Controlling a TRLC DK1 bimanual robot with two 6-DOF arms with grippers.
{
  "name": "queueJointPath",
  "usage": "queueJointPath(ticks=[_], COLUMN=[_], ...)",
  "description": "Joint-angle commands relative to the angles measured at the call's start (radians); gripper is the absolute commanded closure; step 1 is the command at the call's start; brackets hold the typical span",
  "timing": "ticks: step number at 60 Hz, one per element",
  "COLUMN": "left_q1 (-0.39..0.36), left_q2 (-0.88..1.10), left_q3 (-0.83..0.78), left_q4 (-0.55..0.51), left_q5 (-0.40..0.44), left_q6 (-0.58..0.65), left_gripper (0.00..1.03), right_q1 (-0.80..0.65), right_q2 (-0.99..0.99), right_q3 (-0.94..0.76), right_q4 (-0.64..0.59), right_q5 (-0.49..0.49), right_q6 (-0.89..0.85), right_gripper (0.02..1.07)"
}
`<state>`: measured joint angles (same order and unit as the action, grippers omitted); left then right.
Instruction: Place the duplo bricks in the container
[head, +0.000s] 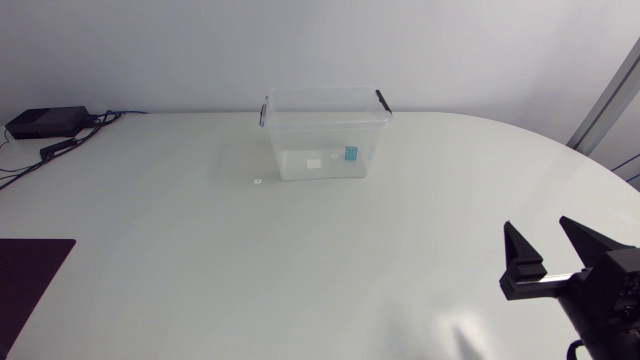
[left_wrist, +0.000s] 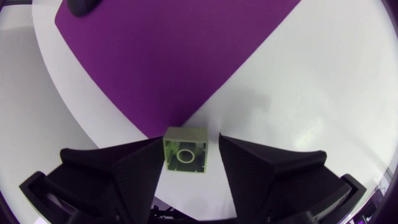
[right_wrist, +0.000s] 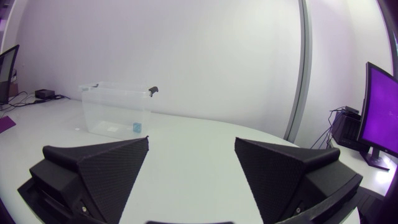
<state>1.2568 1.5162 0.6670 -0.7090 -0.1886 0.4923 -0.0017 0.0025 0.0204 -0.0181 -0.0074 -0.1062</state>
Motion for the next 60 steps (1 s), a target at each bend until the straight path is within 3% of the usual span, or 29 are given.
queueJointPath(ticks=[1,8,24,34,46,52,60], left_q1=[0.010,0.010,0.006,-0.033,-0.200,-0.327,-0.501], left_q2=[0.024,0.022,-0.060,-0.088,-0.031,0.018,0.079], left_q3=[0.009,0.009,0.020,0.125,0.253,0.319,0.378], left_q4=[0.000,-0.003,-0.017,-0.110,-0.135,-0.110,-0.032], left_q5=[0.014,0.038,0.094,0.195,0.301,0.357,0.359], left_q6=[0.028,0.043,0.091,0.080,0.019,-0.029,-0.112], left_gripper=[0.65,0.72,0.75,0.75,0.75,0.75,0.75], right_q1=[0.002,0.002,0.002,0.002,0.002,0.002,0.002], right_q2=[-0.007,-0.007,-0.007,-0.007,-0.007,-0.007,-0.007], right_q3=[-0.020,-0.020,-0.020,-0.020,-0.020,-0.020,-0.020], right_q4=[0.009,0.009,0.009,0.009,0.007,0.009,0.009], right_q5=[-0.008,-0.008,-0.008,-0.008,-0.008,-0.008,-0.008], right_q6=[-0.013,-0.013,-0.013,-0.013,-0.013,-0.013,-0.013], right_gripper=[0.07,0.07,0.07,0.07,0.07,0.07,0.07])
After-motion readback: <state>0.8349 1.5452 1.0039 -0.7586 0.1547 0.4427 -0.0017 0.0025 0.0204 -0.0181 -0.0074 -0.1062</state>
